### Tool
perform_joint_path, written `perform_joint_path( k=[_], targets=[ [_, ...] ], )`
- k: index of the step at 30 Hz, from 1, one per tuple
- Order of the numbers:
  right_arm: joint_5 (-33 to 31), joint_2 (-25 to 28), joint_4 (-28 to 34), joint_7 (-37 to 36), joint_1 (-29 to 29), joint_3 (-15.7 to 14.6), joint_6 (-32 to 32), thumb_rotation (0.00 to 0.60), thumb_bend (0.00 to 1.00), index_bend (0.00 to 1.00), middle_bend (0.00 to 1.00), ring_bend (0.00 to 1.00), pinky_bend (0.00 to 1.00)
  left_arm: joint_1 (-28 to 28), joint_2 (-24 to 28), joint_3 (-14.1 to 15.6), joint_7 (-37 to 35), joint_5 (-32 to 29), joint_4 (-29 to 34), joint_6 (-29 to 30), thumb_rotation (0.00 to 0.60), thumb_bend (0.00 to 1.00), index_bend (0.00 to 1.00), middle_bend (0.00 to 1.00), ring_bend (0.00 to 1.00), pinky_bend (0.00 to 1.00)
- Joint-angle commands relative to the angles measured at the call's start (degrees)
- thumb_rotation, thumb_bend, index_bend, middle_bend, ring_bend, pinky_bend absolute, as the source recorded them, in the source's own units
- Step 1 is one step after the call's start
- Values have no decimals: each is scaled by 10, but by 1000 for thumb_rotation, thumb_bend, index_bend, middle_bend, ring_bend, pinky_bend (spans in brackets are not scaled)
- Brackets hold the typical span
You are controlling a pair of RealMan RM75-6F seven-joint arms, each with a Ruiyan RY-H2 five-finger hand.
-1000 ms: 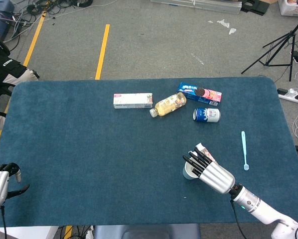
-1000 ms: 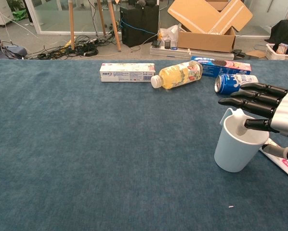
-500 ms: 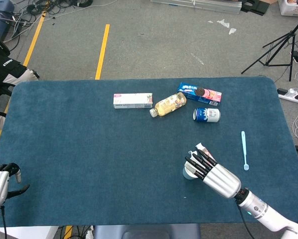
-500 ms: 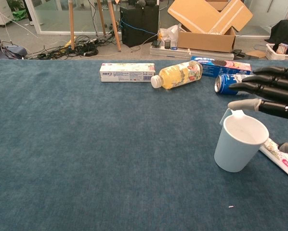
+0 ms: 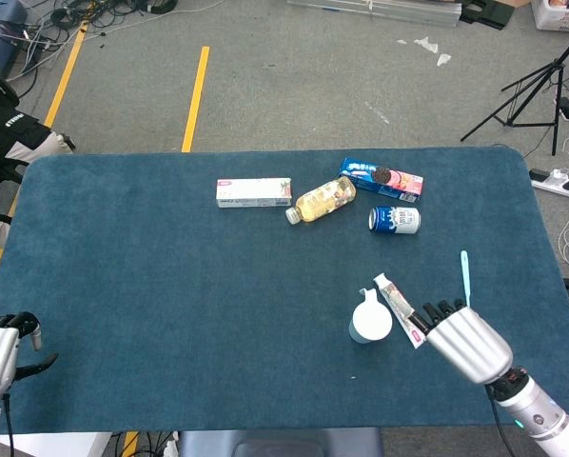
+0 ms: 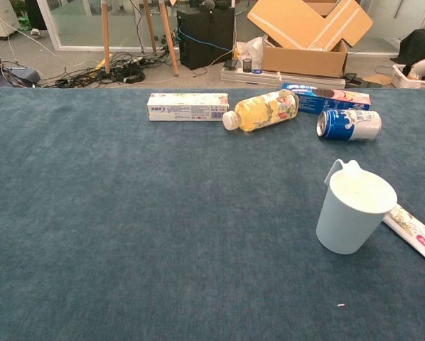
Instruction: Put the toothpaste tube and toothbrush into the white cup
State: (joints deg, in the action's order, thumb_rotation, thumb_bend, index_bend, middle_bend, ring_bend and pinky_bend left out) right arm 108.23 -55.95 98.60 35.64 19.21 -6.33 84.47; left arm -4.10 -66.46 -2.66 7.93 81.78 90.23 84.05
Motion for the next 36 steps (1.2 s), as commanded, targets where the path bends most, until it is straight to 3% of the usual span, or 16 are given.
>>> perform_joint_path(
  k=[1, 6, 12, 27, 36],
  targets=[
    [-45, 19, 18, 9, -12, 5, -38, 600, 500, 177, 947, 999, 1000, 0, -1, 0, 1, 0, 0, 0, 600, 0, 693, 437, 386, 341],
    [-101, 20, 12, -1, -10, 12, -92, 600, 748, 208, 998, 1000, 1000, 0, -1, 0, 2, -2, 0, -1, 600, 0, 694, 437, 386, 342],
    [-144, 6, -4, -1, -1, 18, -149, 600, 890, 210, 1000, 1000, 1000, 0, 0, 0, 0, -1, 1, 0, 600, 0, 694, 437, 386, 348],
    [-181, -44, -58, -18, 21, 13, -245, 600, 949, 210, 1000, 1000, 1000, 0, 1, 0, 0, -1, 1, -1, 600, 0, 694, 438, 386, 348],
    [-155, -73, -88, -94, 40, 1, -276, 600, 978, 211, 1000, 1000, 1000, 0, 1, -1, 0, -5, 1, -3, 600, 0, 694, 438, 386, 348]
  ],
)
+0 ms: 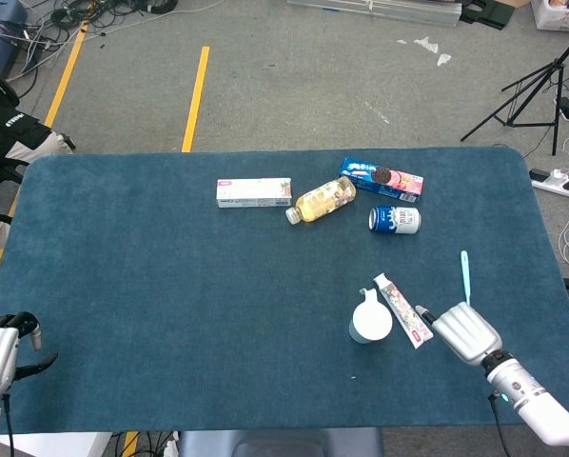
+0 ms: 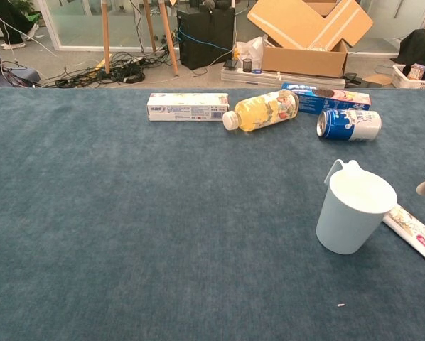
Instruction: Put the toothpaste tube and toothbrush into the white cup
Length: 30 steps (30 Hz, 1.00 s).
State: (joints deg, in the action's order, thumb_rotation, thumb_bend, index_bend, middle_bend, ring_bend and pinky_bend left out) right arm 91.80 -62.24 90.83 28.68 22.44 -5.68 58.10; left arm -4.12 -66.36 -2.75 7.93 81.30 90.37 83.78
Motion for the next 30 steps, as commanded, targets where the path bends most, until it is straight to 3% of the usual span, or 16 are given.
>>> perform_joint_path(
  k=[1, 14, 30],
  targets=[
    [12, -12, -13, -32, 10, -7, -15, 600, 981, 210, 1000, 1000, 1000, 0, 0, 0, 0, -1, 0, 0, 600, 0, 694, 438, 386, 348],
    [39, -47, -53, -106, 33, -17, -37, 600, 995, 210, 1000, 1000, 1000, 0, 1, -1, -2, -2, 1, 0, 600, 0, 697, 438, 386, 348],
    [25, -74, -86, -122, 45, -19, -62, 600, 996, 220, 1000, 1000, 1000, 2, 4, -1, -6, 1, 3, 4, 600, 0, 698, 438, 386, 349]
  ],
)
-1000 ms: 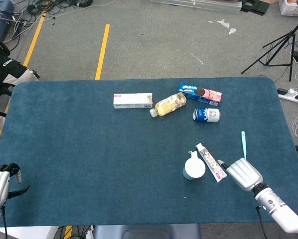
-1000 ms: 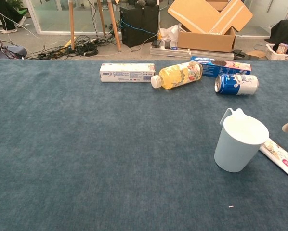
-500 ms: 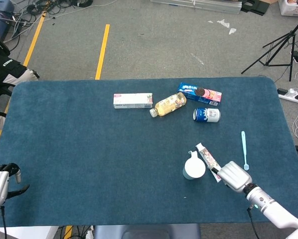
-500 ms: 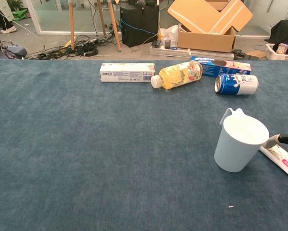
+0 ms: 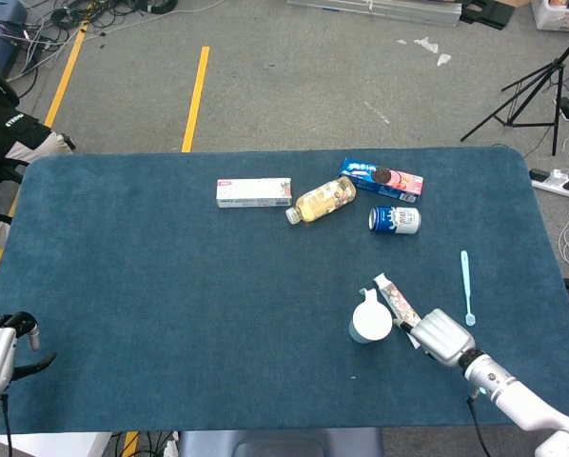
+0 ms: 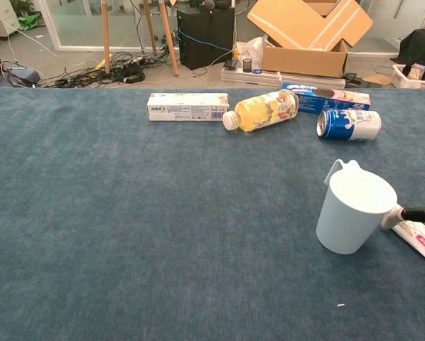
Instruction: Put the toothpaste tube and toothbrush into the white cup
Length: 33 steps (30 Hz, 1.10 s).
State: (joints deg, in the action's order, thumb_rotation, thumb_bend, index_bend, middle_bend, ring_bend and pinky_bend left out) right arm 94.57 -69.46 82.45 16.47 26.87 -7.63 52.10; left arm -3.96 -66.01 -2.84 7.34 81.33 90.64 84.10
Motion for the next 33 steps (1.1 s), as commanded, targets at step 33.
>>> perform_joint_path(
  k=[33],
  targets=[
    [-155, -9, -67, 64, 13, 67, -31, 600, 995, 238, 1000, 1000, 1000, 1, 1, 0, 0, 0, 2, 0, 600, 0, 698, 439, 386, 349]
  ],
)
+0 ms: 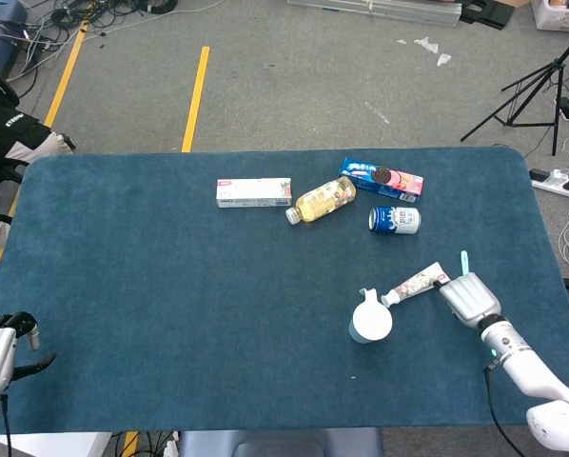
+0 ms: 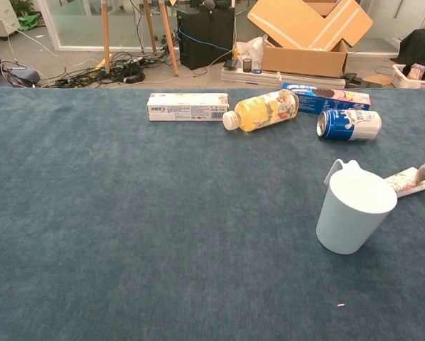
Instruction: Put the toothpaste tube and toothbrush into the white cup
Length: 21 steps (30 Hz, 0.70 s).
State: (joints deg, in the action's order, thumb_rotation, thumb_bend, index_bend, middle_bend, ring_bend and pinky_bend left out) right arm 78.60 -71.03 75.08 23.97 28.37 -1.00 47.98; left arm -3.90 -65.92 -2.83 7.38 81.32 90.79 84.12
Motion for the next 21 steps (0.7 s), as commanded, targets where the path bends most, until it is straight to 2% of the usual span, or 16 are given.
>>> perform_joint_path(
  k=[1, 4, 6, 8, 10, 12, 14, 17, 20, 21],
  targets=[
    [11, 13, 13, -18, -4, 0, 17, 600, 994, 249, 1000, 1000, 1000, 0, 0, 0, -1, 0, 0, 0, 600, 0, 698, 439, 386, 349],
    [40, 37, 41, -50, -12, -7, 48, 600, 968, 300, 989, 1000, 1000, 0, 0, 0, 0, -1, -1, -1, 600, 0, 698, 439, 386, 348],
    [66, 54, 57, -78, -18, -10, 76, 600, 926, 334, 947, 994, 1000, -1, -1, 0, 2, -1, -1, -2, 600, 0, 698, 439, 386, 348],
    [90, 64, 64, -110, -22, -11, 102, 600, 845, 357, 853, 941, 1000, -1, -1, 0, 3, 0, -1, -2, 600, 0, 698, 439, 386, 348],
    [104, 71, 65, -137, -23, -12, 115, 600, 760, 359, 747, 837, 995, -1, -2, 1, 5, 0, -1, -2, 600, 0, 698, 439, 386, 348],
    [108, 73, 63, -154, -20, -11, 117, 600, 664, 359, 615, 693, 916, -2, -3, 1, 5, -2, -1, -4, 600, 0, 698, 439, 386, 348],
    [110, 71, 57, -162, -16, -9, 113, 600, 588, 359, 454, 500, 715, -2, -2, 0, 5, -2, -1, -4, 600, 0, 698, 439, 386, 349],
    [107, 60, 45, -163, -9, -6, 101, 600, 484, 359, 272, 242, 457, -1, -2, 0, 2, -3, -1, -4, 600, 0, 698, 439, 386, 349],
    [102, 45, 34, -161, -1, -2, 88, 600, 386, 359, 131, 80, 283, -1, -1, 0, 0, -3, -1, -4, 600, 0, 698, 439, 386, 349],
    [100, 40, 30, -162, 2, -1, 85, 600, 371, 359, 106, 55, 254, -1, -1, 0, -1, -3, -1, -3, 600, 0, 698, 439, 386, 348]
  ],
)
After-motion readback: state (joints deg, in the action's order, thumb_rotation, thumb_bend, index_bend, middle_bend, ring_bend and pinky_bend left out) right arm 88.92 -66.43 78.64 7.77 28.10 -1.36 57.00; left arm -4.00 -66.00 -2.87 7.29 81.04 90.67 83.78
